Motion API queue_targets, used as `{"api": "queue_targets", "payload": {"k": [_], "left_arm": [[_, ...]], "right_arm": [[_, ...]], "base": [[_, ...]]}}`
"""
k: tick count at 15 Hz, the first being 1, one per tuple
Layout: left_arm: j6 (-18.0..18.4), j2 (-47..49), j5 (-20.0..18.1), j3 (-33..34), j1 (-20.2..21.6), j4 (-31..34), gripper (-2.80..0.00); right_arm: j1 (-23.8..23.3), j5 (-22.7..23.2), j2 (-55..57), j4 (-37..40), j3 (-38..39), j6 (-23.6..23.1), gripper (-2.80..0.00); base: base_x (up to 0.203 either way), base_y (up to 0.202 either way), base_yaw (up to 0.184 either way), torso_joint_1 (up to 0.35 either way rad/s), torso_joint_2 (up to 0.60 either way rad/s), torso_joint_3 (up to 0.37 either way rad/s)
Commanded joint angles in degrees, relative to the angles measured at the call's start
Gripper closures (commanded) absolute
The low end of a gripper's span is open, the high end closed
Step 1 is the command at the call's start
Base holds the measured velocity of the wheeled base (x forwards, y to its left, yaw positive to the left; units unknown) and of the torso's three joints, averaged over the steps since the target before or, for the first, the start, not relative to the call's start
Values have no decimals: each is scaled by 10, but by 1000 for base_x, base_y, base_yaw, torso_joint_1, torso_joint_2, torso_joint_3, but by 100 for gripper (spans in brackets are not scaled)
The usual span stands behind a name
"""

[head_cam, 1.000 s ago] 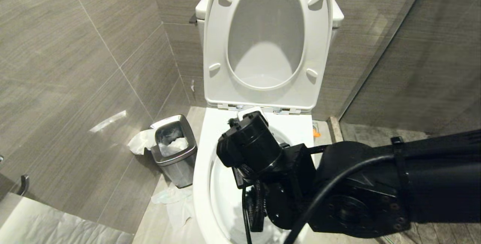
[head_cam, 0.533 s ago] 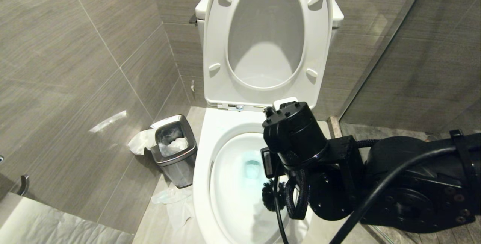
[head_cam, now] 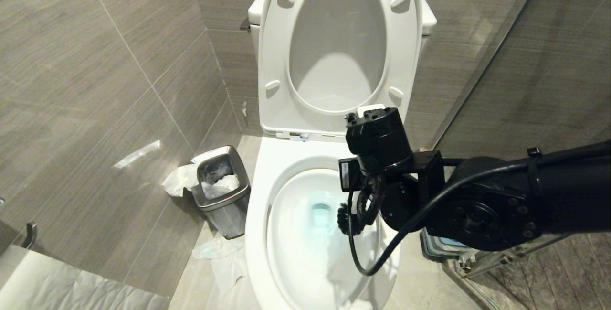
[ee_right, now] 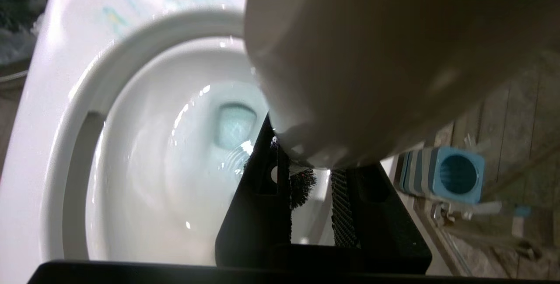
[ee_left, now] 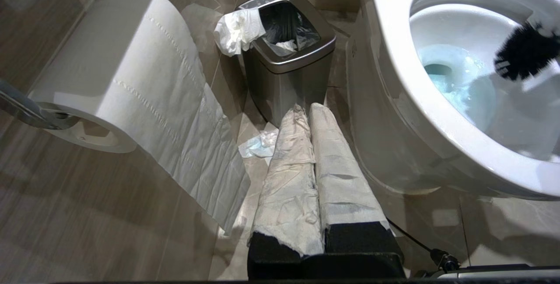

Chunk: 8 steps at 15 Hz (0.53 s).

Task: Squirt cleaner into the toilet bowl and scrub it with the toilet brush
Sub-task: Scrub the toilet bowl

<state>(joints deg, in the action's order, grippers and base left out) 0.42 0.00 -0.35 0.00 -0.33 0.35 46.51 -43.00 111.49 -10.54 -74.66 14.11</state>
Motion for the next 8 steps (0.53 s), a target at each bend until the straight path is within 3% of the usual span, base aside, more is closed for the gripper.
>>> {"api": "queue_targets", "payload": {"k": [1, 8], "left_arm": [[0, 0, 0, 1, 0, 0, 0], [0, 0, 0, 1, 0, 0, 0]], "right_arm": [[-8, -2, 30, -12, -26, -10, 0], [-13, -5, 96, -18, -119, -30, 0]], "base": [[0, 0, 0, 0, 0, 0], [0, 0, 0, 0, 0, 0]]}}
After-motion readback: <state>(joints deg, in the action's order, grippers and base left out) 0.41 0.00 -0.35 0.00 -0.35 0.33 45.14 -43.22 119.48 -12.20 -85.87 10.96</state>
